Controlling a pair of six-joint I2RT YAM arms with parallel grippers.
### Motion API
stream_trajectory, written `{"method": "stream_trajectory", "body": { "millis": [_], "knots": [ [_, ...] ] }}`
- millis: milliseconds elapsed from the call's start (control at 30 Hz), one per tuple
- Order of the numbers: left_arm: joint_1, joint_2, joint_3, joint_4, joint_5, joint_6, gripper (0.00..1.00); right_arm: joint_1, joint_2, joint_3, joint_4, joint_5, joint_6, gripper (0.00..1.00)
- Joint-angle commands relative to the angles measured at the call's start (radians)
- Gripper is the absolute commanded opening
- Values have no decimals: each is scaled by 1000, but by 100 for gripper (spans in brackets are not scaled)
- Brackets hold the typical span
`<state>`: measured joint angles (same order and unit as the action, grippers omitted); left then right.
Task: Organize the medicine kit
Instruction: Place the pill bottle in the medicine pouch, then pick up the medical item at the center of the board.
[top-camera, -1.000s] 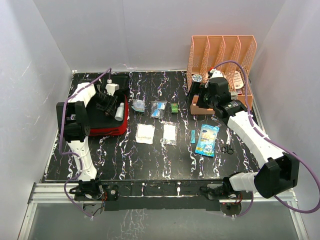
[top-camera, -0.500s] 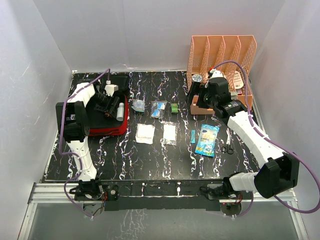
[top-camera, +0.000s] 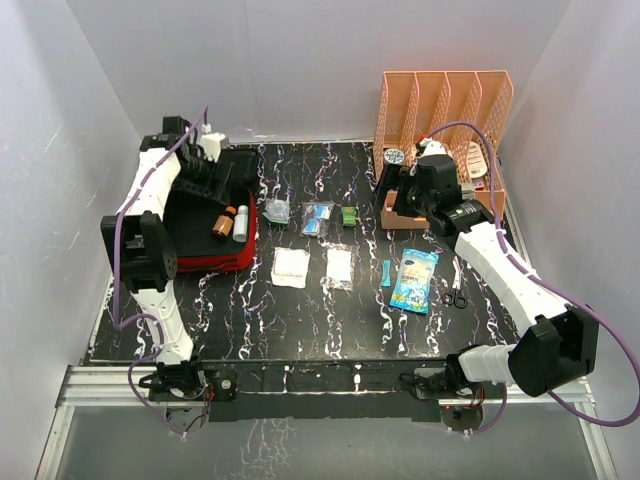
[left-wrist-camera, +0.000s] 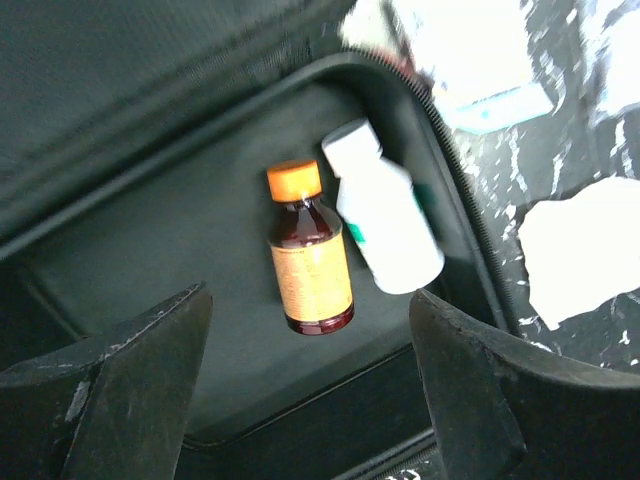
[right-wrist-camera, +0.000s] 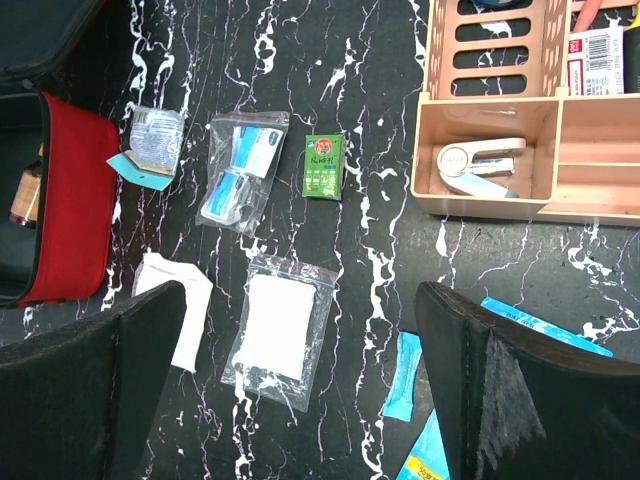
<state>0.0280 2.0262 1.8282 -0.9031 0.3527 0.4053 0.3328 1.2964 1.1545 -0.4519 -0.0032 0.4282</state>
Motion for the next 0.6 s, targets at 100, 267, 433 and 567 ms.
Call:
{"method": "stream_trajectory", "body": {
  "millis": [100, 267, 433, 567],
  "knots": [
    [-192, -109, 217, -78, -36, -139, 78, 3, -1, 19, 57, 3, -1, 98],
    [-447, -45, 300, 24, -122, -350, 78, 3, -5, 37, 45, 26, -2, 98],
    [-574, 97, 419, 111, -288, -447, 74, 3, -48, 34, 11, 60, 0, 98],
    [-591, 191, 483, 179, -300, -542, 74, 3, -93, 33, -29, 102, 0, 98]
  ]
}}
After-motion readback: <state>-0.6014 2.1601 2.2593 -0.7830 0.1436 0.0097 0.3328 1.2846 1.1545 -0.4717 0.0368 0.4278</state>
